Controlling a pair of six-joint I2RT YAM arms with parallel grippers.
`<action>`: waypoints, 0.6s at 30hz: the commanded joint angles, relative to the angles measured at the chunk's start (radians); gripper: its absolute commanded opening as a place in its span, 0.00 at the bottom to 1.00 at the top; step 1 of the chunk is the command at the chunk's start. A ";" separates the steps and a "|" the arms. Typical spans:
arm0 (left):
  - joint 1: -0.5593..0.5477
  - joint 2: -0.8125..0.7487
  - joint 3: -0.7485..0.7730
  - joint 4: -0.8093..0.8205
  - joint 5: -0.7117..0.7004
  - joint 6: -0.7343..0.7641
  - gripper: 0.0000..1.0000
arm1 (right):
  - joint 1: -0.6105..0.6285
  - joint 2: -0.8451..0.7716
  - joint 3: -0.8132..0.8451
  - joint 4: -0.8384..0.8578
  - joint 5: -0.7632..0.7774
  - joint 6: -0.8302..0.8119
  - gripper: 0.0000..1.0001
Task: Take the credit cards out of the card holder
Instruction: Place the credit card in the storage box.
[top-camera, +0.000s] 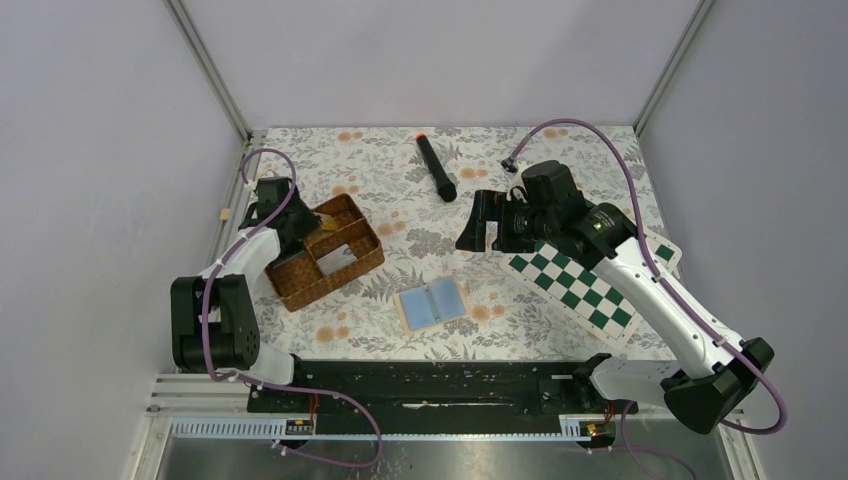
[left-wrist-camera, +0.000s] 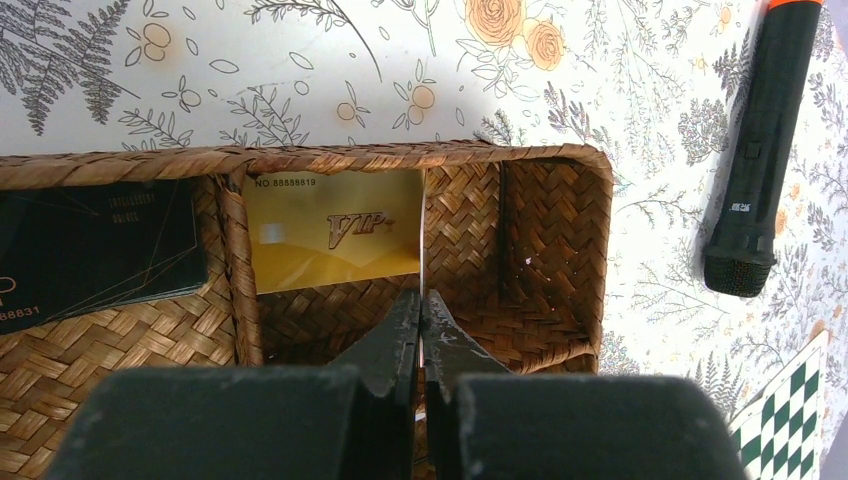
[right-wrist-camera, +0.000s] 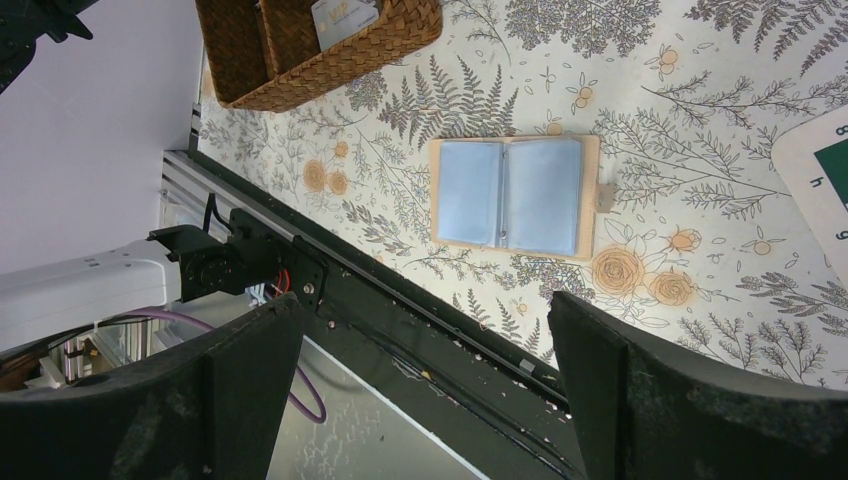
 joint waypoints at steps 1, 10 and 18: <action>0.007 -0.005 0.037 0.016 -0.021 0.024 0.00 | -0.008 -0.007 0.039 -0.003 -0.017 -0.014 0.99; 0.009 0.019 0.052 -0.014 -0.046 0.034 0.00 | -0.010 -0.008 0.033 -0.001 -0.010 -0.008 0.99; 0.010 0.027 0.069 -0.050 -0.090 0.048 0.00 | -0.012 -0.005 0.027 0.001 -0.014 0.001 0.99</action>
